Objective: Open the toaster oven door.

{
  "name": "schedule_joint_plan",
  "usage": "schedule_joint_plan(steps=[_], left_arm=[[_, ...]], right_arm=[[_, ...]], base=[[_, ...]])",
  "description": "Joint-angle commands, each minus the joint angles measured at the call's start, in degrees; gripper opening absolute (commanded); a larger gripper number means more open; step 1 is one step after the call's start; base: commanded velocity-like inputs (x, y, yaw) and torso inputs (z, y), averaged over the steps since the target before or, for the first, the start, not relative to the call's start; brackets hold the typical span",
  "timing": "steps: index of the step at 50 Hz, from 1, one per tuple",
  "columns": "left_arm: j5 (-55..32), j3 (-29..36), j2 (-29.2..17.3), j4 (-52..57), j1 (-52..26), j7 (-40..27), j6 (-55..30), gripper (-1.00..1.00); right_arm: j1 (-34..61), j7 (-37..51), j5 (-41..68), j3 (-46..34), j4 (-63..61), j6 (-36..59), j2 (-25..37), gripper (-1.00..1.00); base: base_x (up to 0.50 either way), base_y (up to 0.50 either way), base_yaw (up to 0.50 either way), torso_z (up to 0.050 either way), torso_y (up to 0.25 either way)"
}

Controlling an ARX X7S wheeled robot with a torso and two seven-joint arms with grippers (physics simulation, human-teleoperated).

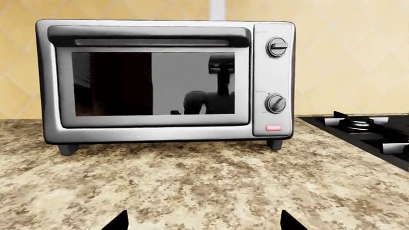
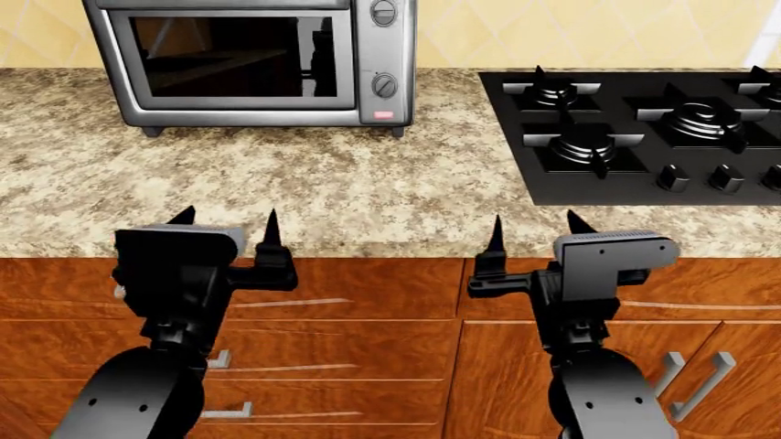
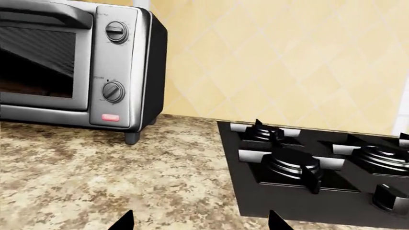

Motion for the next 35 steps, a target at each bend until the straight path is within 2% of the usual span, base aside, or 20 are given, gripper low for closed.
schedule_joint_plan(steps=[1, 6, 18, 23, 35], left_arm=[[-3.1, -1.3, -3.5, 2.4, -12.7, 0.0, -12.4, 1.00], [-2.9, -1.1, -4.1, 2.3, -13.8, -0.5, -13.7, 1.00], [-3.4, -1.8, -4.7, 2.5, -11.9, -0.4, -13.0, 1.00], [-3.4, -1.4, -4.6, 2.3, -12.1, -0.6, -13.0, 1.00], [-3.8, -1.3, -4.8, 2.2, -12.4, -0.5, -12.9, 1.00]], right_arm=[[10.1, -1.0, 1.2, -0.4, 0.6, 6.7, 1.3, 1.00], [10.9, -1.6, 1.9, -1.0, 1.1, 7.7, 1.2, 1.00], [11.2, -1.3, 3.0, -0.9, -0.1, 9.5, 1.4, 1.00], [11.3, -1.1, 3.0, -1.3, 0.0, 9.6, 1.5, 1.00], [11.8, -0.7, 3.3, -1.8, -0.2, 10.4, 1.8, 1.00]], base=[[0.00, 0.00, 0.00, 0.050, 0.000], [0.00, 0.00, 0.00, 0.049, 0.000], [0.00, -0.20, 0.00, 0.000, 0.000], [0.01, 0.00, 0.00, 0.000, 0.000], [0.42, 0.00, 0.00, 0.000, 0.000]])
